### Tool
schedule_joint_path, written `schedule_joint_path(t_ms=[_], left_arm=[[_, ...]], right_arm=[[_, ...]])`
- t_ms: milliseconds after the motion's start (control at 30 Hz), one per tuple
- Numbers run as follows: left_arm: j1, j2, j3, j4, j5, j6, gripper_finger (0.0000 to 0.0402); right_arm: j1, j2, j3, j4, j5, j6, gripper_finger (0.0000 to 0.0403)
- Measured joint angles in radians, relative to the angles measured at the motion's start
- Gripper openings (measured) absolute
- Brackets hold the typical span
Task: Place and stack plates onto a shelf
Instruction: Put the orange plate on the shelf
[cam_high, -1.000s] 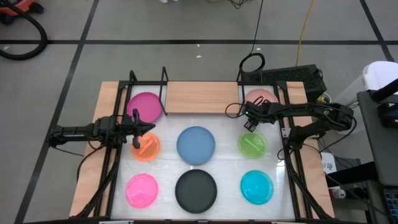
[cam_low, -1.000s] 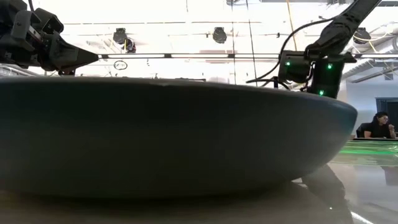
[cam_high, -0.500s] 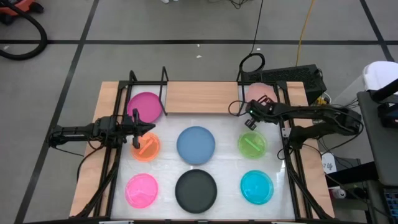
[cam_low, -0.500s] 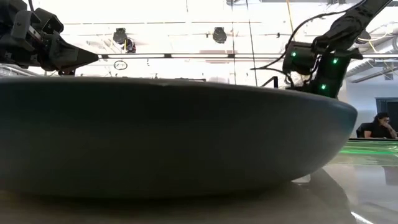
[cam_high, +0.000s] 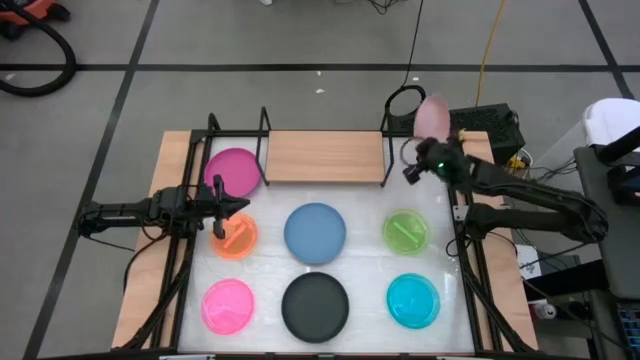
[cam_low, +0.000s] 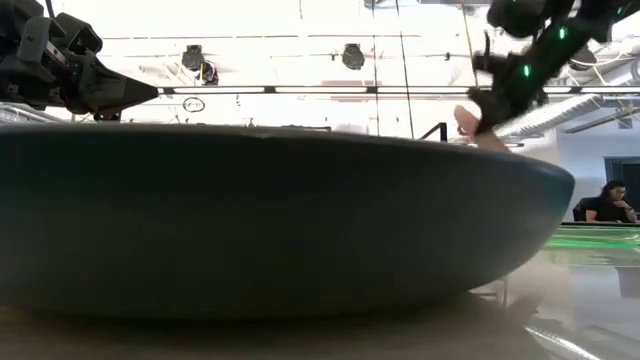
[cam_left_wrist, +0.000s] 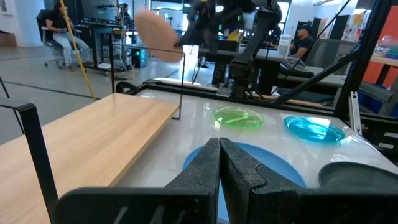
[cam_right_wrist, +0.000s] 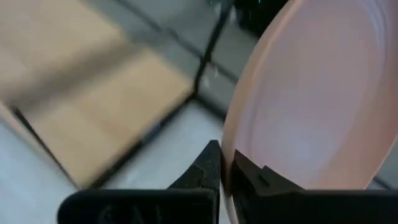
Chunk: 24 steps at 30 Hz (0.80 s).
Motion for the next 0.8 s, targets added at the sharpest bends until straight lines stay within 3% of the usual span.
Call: schedule_joint_path(t_ms=[200,433,600,800], left_arm=[[0.0,0.0,0.0,0.0,0.0,0.0,0.0012],[0.0,0.0,0.0,0.0,0.0,0.0,0.0012],[0.0,0.0,0.0,0.0,0.0,0.0,0.0012],[0.0,0.0,0.0,0.0,0.0,0.0,0.0012]], right_arm=[[0.055,0.039,0.196,0.009,-0.049,-0.126,0.0001],[0.161,0.205,0.381,0.061,-0.134,-0.239,0.0001],[0.217,0.345,0.432,0.146,-0.239,-0.309,0.0001],[0.254,0.521,0.431,0.131,-0.245,-0.425,0.0]])
